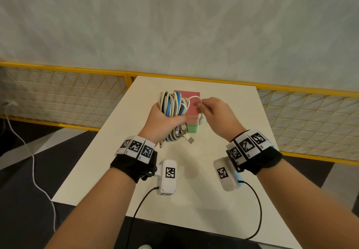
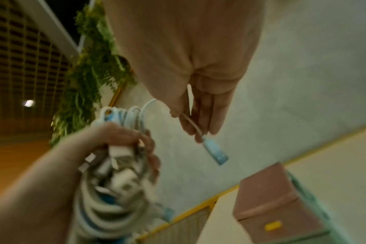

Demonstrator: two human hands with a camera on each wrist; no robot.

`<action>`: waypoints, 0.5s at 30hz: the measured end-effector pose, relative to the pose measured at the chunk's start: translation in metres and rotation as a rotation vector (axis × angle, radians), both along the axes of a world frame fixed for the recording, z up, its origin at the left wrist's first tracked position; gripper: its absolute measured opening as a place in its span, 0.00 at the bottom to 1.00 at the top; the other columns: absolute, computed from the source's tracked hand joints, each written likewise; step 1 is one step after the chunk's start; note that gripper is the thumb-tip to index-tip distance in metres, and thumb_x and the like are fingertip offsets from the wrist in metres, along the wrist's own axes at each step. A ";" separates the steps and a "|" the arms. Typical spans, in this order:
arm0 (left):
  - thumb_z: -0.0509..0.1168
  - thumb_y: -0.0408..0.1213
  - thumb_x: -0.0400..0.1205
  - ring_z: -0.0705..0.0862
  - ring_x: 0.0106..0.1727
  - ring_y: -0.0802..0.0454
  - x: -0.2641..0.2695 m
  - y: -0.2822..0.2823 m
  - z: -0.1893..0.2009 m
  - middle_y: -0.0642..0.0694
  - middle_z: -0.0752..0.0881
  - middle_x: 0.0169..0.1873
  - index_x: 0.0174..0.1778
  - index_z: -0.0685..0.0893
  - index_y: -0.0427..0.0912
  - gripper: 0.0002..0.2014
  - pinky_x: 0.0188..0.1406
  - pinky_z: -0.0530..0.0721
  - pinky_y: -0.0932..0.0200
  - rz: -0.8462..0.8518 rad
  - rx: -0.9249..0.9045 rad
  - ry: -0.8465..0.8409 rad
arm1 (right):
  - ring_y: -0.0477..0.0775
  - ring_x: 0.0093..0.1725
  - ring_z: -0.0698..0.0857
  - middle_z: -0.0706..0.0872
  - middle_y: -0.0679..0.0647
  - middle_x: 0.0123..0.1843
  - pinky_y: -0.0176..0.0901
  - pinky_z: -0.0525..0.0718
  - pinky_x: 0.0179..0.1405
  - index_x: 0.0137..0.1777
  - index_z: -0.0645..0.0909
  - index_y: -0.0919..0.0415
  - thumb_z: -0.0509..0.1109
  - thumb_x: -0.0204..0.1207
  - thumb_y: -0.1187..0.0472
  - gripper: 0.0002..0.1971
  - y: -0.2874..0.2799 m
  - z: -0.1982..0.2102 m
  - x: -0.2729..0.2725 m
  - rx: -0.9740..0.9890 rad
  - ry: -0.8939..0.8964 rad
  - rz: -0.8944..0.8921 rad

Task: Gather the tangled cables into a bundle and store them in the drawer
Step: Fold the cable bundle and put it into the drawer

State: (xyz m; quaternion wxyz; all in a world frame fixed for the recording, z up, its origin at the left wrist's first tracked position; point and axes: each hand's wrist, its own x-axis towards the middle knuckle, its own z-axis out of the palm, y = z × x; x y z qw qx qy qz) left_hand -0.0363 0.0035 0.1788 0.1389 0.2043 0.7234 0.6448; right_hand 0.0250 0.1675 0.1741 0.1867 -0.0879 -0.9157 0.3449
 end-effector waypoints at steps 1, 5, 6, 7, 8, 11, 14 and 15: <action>0.80 0.29 0.70 0.87 0.36 0.61 0.000 0.002 -0.001 0.50 0.89 0.34 0.42 0.86 0.41 0.10 0.39 0.86 0.65 -0.007 -0.008 0.017 | 0.58 0.45 0.86 0.87 0.56 0.44 0.43 0.81 0.50 0.49 0.85 0.65 0.59 0.84 0.58 0.15 -0.003 0.000 -0.002 -0.105 0.016 0.020; 0.80 0.33 0.69 0.88 0.39 0.66 -0.002 0.007 -0.006 0.52 0.89 0.40 0.54 0.85 0.39 0.19 0.35 0.83 0.74 0.045 -0.017 0.062 | 0.63 0.40 0.89 0.89 0.63 0.40 0.62 0.88 0.45 0.48 0.84 0.67 0.59 0.83 0.65 0.11 -0.016 -0.007 -0.006 -0.265 -0.023 0.018; 0.80 0.33 0.69 0.89 0.42 0.63 -0.003 0.008 -0.006 0.51 0.89 0.42 0.56 0.84 0.40 0.20 0.37 0.84 0.72 0.054 -0.027 0.072 | 0.64 0.41 0.89 0.89 0.63 0.40 0.63 0.87 0.46 0.47 0.84 0.66 0.59 0.82 0.66 0.11 -0.019 -0.008 -0.007 -0.266 -0.027 0.027; 0.80 0.32 0.69 0.89 0.46 0.60 -0.005 0.009 -0.007 0.50 0.89 0.44 0.57 0.84 0.41 0.21 0.40 0.86 0.71 0.057 -0.044 0.080 | 0.65 0.42 0.88 0.89 0.64 0.41 0.64 0.87 0.47 0.46 0.84 0.65 0.59 0.82 0.66 0.12 -0.024 -0.006 -0.007 -0.296 -0.025 0.045; 0.79 0.32 0.69 0.89 0.48 0.57 -0.008 0.009 -0.008 0.49 0.89 0.45 0.58 0.83 0.41 0.22 0.41 0.86 0.69 0.050 -0.062 0.089 | 0.67 0.44 0.87 0.88 0.65 0.42 0.65 0.87 0.48 0.46 0.84 0.64 0.58 0.82 0.67 0.12 -0.029 -0.004 -0.008 -0.361 -0.020 0.067; 0.78 0.32 0.68 0.89 0.48 0.53 -0.015 0.009 -0.008 0.48 0.90 0.45 0.58 0.83 0.41 0.22 0.42 0.87 0.64 0.025 -0.075 0.089 | 0.74 0.45 0.83 0.86 0.71 0.45 0.63 0.84 0.49 0.49 0.84 0.71 0.56 0.75 0.68 0.15 -0.042 0.005 -0.014 -0.698 -0.037 0.058; 0.81 0.34 0.67 0.89 0.48 0.56 -0.025 0.005 -0.004 0.49 0.90 0.47 0.60 0.83 0.42 0.25 0.41 0.87 0.67 0.002 -0.048 0.072 | 0.64 0.44 0.78 0.81 0.69 0.44 0.60 0.79 0.50 0.52 0.83 0.74 0.56 0.70 0.61 0.20 -0.053 0.014 -0.019 -0.976 -0.068 0.075; 0.82 0.35 0.67 0.89 0.49 0.58 -0.029 0.003 -0.003 0.50 0.90 0.47 0.61 0.83 0.44 0.27 0.41 0.86 0.69 -0.006 -0.034 0.053 | 0.64 0.44 0.75 0.78 0.68 0.43 0.59 0.77 0.49 0.48 0.85 0.71 0.55 0.68 0.61 0.20 -0.056 0.017 -0.020 -1.022 -0.059 0.113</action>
